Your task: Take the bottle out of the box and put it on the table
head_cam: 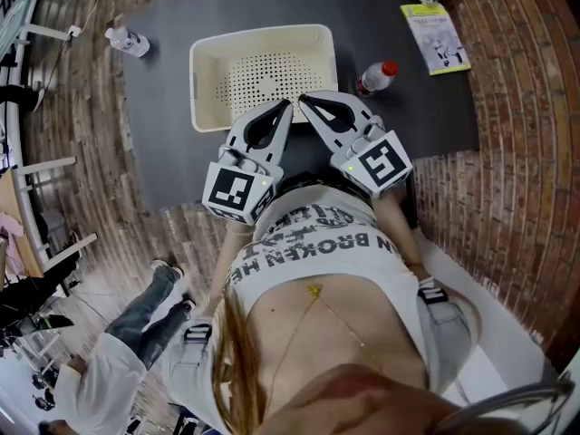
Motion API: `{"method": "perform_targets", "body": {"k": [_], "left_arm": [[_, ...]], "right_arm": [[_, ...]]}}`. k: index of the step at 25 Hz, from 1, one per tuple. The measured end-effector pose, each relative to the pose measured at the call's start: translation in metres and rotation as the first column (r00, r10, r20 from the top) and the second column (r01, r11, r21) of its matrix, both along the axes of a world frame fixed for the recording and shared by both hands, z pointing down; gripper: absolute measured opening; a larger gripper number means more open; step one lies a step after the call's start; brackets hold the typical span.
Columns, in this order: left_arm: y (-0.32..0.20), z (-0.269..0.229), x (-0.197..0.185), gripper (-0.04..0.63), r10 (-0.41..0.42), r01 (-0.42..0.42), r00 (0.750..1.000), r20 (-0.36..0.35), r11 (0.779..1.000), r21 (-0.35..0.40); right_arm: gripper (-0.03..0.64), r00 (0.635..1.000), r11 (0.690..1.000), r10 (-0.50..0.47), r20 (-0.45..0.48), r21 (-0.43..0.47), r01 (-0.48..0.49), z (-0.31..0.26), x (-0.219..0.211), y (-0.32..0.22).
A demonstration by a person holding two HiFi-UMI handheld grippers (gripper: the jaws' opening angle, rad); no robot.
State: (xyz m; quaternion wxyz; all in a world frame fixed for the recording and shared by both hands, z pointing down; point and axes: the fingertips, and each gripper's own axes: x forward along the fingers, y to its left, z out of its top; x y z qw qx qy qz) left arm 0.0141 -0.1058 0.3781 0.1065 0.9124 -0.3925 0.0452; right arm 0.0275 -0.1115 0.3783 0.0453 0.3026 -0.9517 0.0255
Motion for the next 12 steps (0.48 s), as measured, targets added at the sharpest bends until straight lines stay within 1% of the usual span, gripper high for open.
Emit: {"method": "perform_targets", "body": {"k": [12], "left_arm": [[0.0012,0.0032,-0.0002,0.000,0.005,-0.005,1.000,0.017,1.000,-0.003]], "right_arm": [[0.008,1.000,1.000,-0.012,-0.018,-0.015,0.012,0.0031,-0.0008,0.0028]]}}
